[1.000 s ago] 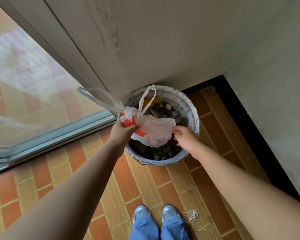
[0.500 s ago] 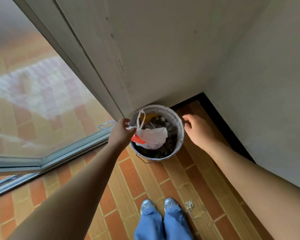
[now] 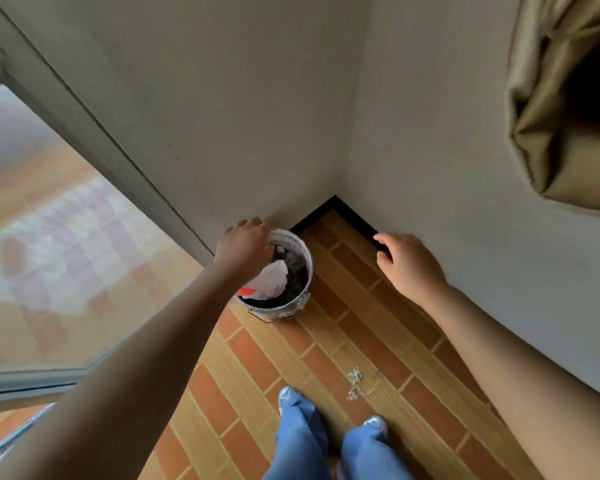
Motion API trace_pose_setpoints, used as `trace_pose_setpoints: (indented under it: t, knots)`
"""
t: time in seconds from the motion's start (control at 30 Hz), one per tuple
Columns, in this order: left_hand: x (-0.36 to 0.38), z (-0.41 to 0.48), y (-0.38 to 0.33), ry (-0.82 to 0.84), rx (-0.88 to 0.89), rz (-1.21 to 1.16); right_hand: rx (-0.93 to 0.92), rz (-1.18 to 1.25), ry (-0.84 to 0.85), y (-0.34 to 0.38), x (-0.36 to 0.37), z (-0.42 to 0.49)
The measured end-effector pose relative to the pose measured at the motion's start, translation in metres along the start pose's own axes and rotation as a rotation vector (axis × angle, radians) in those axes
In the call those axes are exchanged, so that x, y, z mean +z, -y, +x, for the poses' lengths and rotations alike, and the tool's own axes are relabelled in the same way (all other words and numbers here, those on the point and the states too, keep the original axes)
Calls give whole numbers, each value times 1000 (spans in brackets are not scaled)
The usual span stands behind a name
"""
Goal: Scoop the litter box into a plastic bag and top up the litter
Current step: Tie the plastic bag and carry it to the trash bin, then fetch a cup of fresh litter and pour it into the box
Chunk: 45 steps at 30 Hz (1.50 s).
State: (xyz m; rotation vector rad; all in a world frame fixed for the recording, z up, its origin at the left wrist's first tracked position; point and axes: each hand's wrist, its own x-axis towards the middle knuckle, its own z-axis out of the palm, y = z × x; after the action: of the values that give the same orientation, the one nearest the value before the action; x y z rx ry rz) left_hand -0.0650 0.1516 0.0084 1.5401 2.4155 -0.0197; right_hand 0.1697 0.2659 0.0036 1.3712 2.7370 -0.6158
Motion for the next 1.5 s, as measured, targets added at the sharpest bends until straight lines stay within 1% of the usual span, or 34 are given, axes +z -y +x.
trace_pose_setpoints:
  t: [0.1, 0.2, 0.33, 0.4, 0.47, 0.57, 0.63, 0.73, 0.8, 0.9, 1.03, 1.17, 1.37, 1.5]
  knots:
    - [-12, -10, -55, 7, 96, 13, 72, 22, -36, -27, -18, -43]
    - [-18, -26, -119, 6, 239, 45, 112, 14, -65, -59, -32, -92]
    - [-10, -49, -200, 14, 413, 63, 216, 4, -85, -104, -49, -155]
    - [-2, -59, -238, 51, 488, 77, 280, -2, -118, -125, -56, -186]
    - [5, -72, -275, 80, 566, 105, 360, -9, -153, -143, -61, -220]
    - [15, -95, -329, 77, 720, 133, 491, -14, -227, -164, -67, -275]
    - [21, -110, -365, 86, 853, 138, 597, -24, -276, -174, -70, -310]
    - [33, -135, -413, 126, 1105, 174, 791, -34, -349, -186, -73, -362]
    - [43, -153, -441, 150, 1249, 206, 933, -18, -405, -187, -74, -396]
    - [54, -182, -476, 159, 1412, 212, 1145, 43, -497, -178, -69, -443]
    - [62, -220, -513, 126, 1564, 164, 1389, 47, -587, -164, -54, -499]
    - [65, -267, -545, 117, 1666, 79, 1553, 39, -716, -145, -43, -550]
    - [70, -343, -588, 103, 1867, 27, 1703, 34, -848, -119, -37, -612]
    - [74, -386, -613, 104, 1948, 2, 1783, -1, -925, -116, -38, -652]
